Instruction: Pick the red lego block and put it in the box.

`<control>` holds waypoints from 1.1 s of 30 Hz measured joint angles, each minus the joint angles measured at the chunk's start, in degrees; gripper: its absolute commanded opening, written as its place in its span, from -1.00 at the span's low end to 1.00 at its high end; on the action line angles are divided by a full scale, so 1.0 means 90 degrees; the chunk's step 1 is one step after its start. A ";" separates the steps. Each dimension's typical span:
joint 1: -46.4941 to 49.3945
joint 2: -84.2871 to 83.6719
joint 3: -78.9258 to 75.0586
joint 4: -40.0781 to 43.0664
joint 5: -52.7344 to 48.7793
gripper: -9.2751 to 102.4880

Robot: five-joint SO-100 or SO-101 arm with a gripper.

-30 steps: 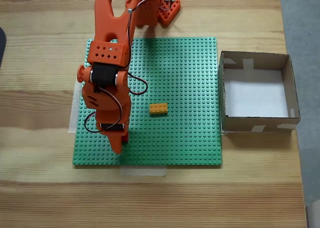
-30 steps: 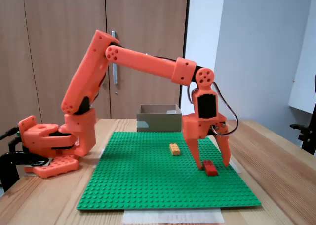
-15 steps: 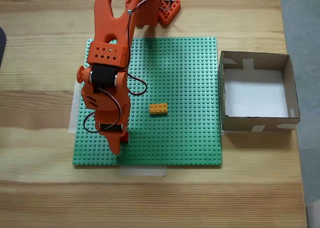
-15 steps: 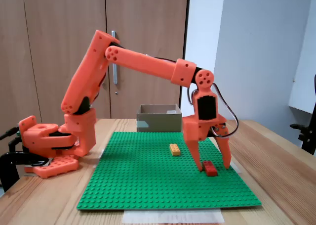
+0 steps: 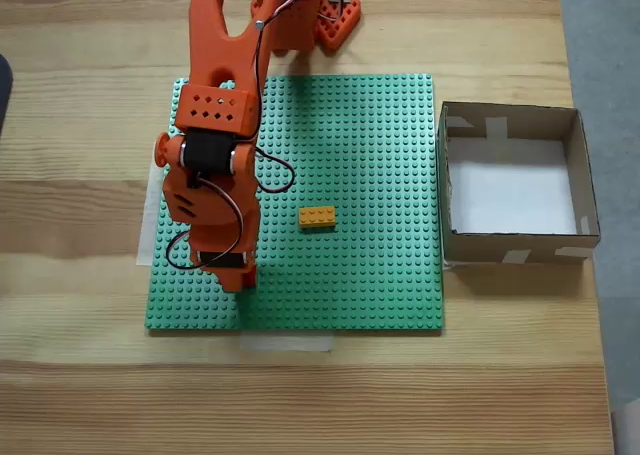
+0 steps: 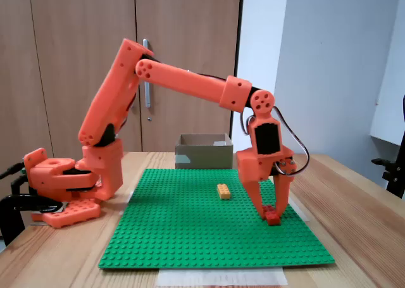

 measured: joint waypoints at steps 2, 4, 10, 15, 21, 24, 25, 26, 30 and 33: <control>0.0000 0.0000 0.0000 0.0000 0.0000 -0.78; 0.0000 0.0000 0.0000 0.0000 0.0000 -0.79; 0.0000 0.0000 0.0000 0.0000 0.0000 -0.80; 0.0000 0.0000 0.0000 0.0000 0.0000 -0.85; 0.0029 0.0000 -0.0059 0.0117 0.0186 -0.85; 0.0059 0.0039 -0.0059 0.0127 0.0254 -0.85; 0.0059 0.0117 -0.0059 0.0127 0.0254 -0.85; 0.0068 0.0225 0.0020 0.0117 0.0234 -0.85; 0.0117 0.1172 0.0811 -0.0205 0.0234 -0.85; 0.0098 0.2100 0.1602 -0.0508 0.0156 -0.85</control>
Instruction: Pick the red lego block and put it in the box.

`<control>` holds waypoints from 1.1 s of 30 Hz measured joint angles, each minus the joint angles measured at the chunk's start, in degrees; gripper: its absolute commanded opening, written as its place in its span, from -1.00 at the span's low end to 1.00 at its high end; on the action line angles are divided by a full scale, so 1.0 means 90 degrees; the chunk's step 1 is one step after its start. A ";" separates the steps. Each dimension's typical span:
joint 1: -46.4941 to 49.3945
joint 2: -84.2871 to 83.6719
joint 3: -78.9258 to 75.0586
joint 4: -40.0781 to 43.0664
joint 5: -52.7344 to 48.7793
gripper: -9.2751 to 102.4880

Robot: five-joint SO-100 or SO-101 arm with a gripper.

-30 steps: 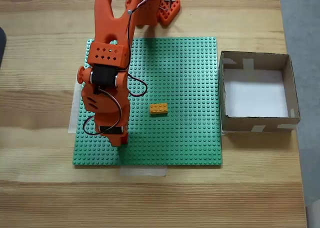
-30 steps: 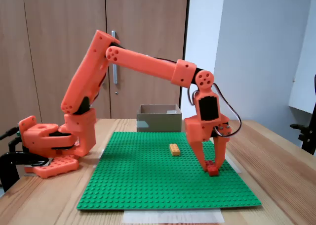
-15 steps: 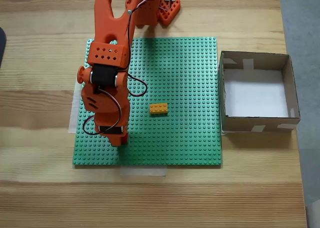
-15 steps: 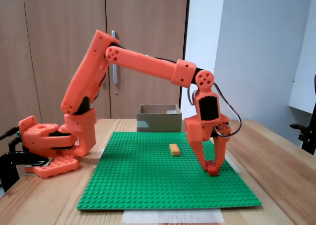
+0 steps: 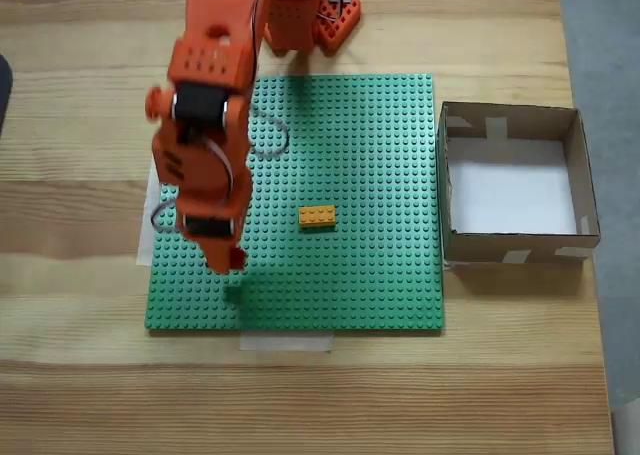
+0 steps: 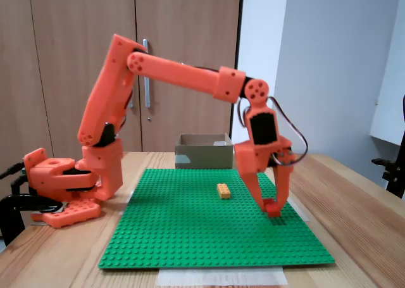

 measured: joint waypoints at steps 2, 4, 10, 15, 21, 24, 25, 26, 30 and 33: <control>-0.0098 0.0654 0.0518 -0.0195 -0.0059 -0.85; -0.0195 0.1309 0.0967 -0.0303 -0.0078 -0.85; -0.0674 0.2891 0.1631 -0.0254 -0.0107 -0.85; -0.1377 0.3809 0.1641 0.0234 -0.0156 -0.85; -0.2109 0.4580 0.1641 0.0508 -0.0234 -0.85; -0.2441 0.4775 0.1641 0.0527 -0.0234 -0.85; -0.2500 0.4805 0.1641 0.0527 -0.0234 -0.85; -0.2529 0.4844 0.1641 0.0527 -0.0254 -0.85; -0.2969 0.4873 0.1641 0.0527 -0.0293 -0.85; -0.3223 0.4873 0.1572 0.0527 -0.0293 -0.85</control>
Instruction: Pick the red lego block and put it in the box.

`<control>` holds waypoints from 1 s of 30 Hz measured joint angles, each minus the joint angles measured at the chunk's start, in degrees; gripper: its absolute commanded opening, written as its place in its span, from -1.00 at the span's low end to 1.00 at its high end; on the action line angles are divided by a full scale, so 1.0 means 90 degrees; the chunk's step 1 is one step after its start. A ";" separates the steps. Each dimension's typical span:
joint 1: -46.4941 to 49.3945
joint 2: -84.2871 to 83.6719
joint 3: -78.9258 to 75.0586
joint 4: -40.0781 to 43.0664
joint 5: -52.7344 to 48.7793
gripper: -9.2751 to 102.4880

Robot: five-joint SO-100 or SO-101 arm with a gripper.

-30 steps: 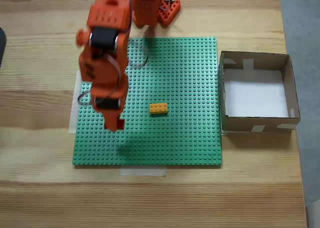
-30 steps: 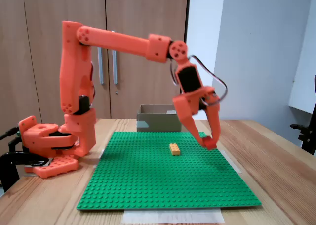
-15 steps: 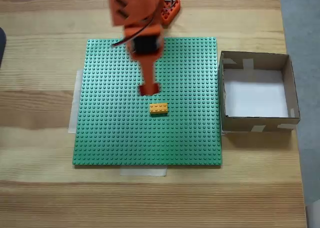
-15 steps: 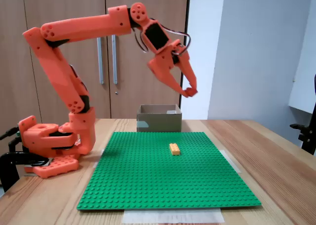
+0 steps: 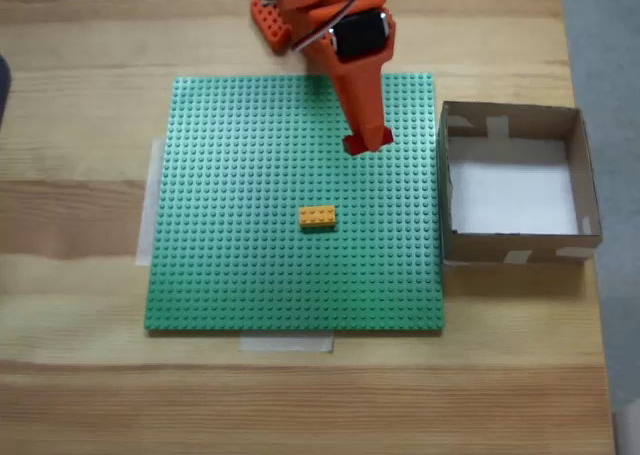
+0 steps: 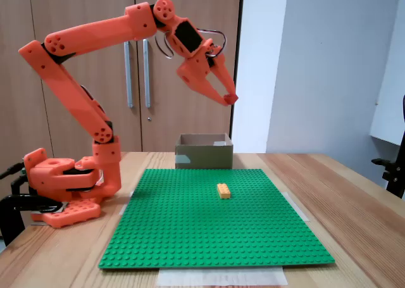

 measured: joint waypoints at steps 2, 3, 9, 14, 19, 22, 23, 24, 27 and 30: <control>-0.0303 0.0000 -0.0088 0.0000 0.0000 -0.85; -0.0400 0.0000 -0.0156 0.0000 0.0000 -0.85; -0.0967 0.0000 -0.0313 -0.0039 0.0059 -0.85; -0.1465 0.0000 -0.0381 -0.0146 0.0205 -0.85; -0.1914 0.0000 -0.0439 -0.0146 0.0410 -0.85; -0.2100 0.0000 -0.0449 -0.0146 0.0576 -0.85; -0.2168 0.0000 -0.0449 -0.0146 0.0635 -0.85; -0.2246 0.0000 -0.0449 -0.0146 0.0703 -0.85; -0.2471 0.0000 -0.0449 -0.0146 0.0957 -0.85; -0.2568 -0.0029 -0.0449 -0.0146 0.1113 -0.85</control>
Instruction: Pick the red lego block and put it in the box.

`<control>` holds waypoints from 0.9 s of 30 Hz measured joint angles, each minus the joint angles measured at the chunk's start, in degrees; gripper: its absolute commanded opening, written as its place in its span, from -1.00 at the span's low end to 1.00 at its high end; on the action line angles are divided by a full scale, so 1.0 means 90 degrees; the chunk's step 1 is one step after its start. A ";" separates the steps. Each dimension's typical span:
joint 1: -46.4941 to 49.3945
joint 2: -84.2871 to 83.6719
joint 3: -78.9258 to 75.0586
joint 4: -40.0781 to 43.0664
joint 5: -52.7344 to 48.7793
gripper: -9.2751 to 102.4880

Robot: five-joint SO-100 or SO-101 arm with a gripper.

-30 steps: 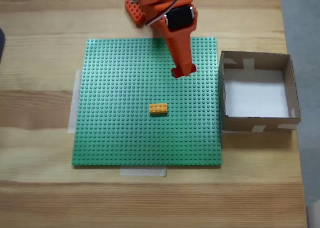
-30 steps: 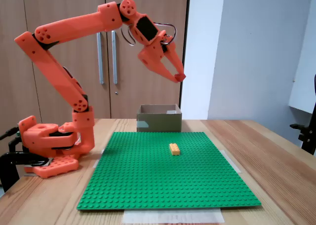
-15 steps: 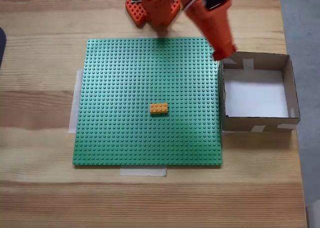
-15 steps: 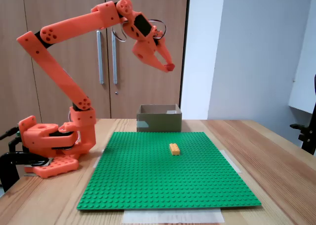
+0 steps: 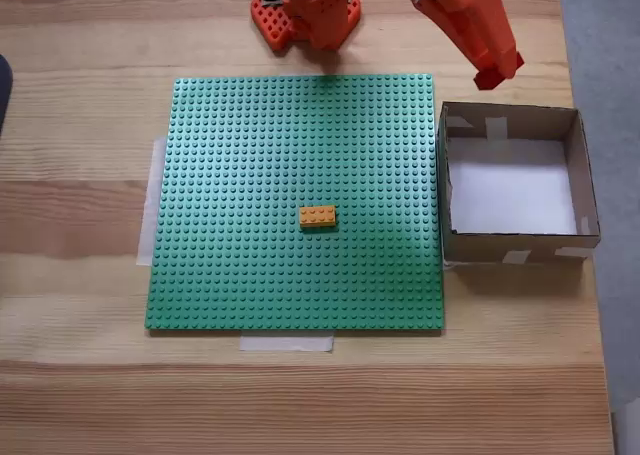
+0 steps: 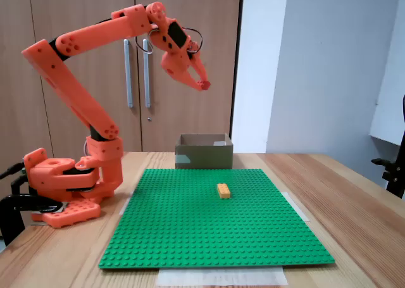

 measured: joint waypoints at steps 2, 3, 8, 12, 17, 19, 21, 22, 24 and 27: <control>-0.0176 -0.0029 0.0000 0.0049 0.0068 -0.85; -0.0205 -0.0068 0.0000 0.0068 0.0098 -0.85; -0.0371 -0.0312 -0.0059 0.0137 0.0186 -0.85; -0.0430 -0.0635 -0.0293 0.0254 0.0254 -0.85; -0.0547 -0.1123 -0.0811 0.0479 0.0371 -0.85; -0.0605 -0.1289 -0.0986 0.0508 0.0381 -0.85; -0.0674 -0.1436 -0.1113 0.0508 0.0381 -0.85; -0.0674 -0.1523 -0.1182 0.0537 0.0381 -0.85; -0.0625 -0.1709 -0.1309 0.0576 0.0381 -0.85; -0.0693 -0.2061 -0.1641 0.0703 0.0430 -0.85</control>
